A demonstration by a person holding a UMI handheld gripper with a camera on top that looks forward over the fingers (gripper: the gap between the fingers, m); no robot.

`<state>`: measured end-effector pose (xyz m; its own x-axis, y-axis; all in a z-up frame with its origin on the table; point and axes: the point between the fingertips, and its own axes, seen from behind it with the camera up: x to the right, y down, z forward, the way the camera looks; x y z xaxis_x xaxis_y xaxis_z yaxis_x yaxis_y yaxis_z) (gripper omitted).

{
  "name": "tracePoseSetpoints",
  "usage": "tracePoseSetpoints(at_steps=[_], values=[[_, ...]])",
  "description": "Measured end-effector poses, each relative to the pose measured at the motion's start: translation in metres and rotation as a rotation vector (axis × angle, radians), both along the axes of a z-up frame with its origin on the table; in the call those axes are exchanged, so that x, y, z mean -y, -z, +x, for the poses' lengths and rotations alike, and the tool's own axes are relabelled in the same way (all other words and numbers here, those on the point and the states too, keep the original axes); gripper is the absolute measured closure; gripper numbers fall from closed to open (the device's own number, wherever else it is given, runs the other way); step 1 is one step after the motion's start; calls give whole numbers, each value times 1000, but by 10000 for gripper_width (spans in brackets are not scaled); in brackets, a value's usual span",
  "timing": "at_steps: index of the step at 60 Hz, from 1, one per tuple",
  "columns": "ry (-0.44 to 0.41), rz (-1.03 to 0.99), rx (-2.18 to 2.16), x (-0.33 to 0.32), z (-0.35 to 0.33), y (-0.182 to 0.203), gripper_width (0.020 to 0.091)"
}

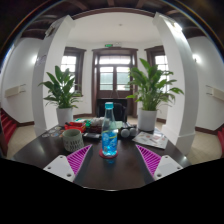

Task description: Pour water

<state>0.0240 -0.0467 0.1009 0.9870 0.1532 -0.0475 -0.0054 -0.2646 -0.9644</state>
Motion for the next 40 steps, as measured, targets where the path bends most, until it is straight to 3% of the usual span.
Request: tracePoseSetpoints(at_steps=[15,40], values=[[91,24,-6,39,22,-51,247],[86,45,18,54,15,-78,243]])
